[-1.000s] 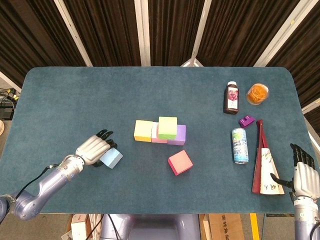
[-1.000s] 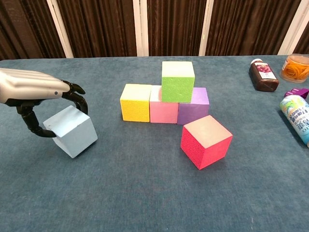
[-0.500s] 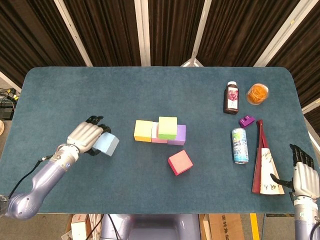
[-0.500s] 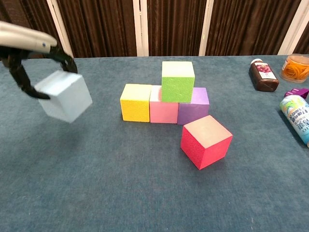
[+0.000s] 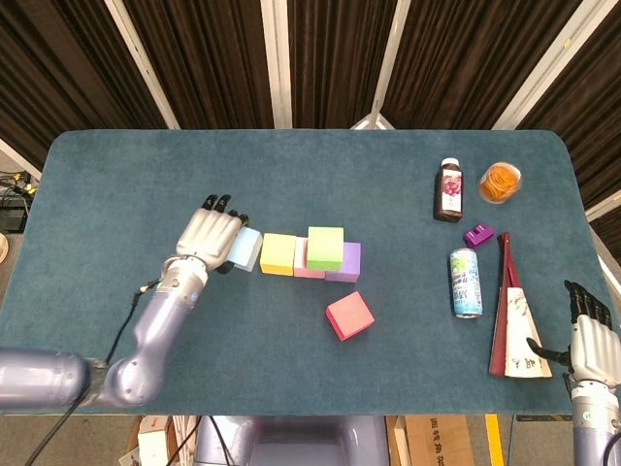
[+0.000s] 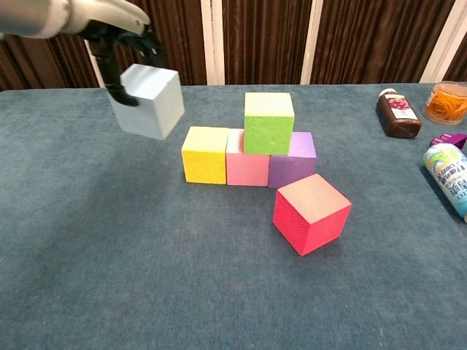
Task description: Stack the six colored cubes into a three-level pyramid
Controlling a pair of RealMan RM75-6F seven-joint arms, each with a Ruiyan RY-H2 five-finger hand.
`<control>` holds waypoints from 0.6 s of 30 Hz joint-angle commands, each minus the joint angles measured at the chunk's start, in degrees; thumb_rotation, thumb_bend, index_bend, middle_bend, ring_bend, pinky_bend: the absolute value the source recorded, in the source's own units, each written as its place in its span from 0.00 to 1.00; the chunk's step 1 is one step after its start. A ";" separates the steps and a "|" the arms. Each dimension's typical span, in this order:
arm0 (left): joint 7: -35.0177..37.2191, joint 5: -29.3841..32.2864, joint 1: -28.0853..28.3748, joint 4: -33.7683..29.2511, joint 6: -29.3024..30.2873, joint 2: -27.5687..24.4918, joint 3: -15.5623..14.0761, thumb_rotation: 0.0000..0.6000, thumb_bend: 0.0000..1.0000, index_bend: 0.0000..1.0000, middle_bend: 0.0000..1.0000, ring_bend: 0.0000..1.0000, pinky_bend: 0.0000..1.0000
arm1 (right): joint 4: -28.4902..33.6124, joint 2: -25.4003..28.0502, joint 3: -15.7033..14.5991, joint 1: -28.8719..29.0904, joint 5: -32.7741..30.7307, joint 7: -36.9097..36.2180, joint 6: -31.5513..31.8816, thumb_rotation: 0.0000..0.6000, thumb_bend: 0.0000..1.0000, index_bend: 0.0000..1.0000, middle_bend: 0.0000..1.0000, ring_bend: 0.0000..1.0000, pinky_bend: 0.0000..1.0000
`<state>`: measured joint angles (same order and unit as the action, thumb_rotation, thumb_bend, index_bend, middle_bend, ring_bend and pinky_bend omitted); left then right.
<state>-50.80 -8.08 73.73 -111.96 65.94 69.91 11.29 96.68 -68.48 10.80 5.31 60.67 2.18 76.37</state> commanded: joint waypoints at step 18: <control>-1.06 6.20 3.69 9.91 -1.04 7.40 4.05 1.00 0.40 0.34 0.31 0.00 0.00 | -0.26 -0.58 0.48 0.19 -1.39 1.80 0.23 1.00 0.20 0.06 0.08 0.04 0.00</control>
<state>-52.02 -2.04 77.39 -102.12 64.83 77.22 15.15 96.43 -69.04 11.28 5.52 59.30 3.98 76.61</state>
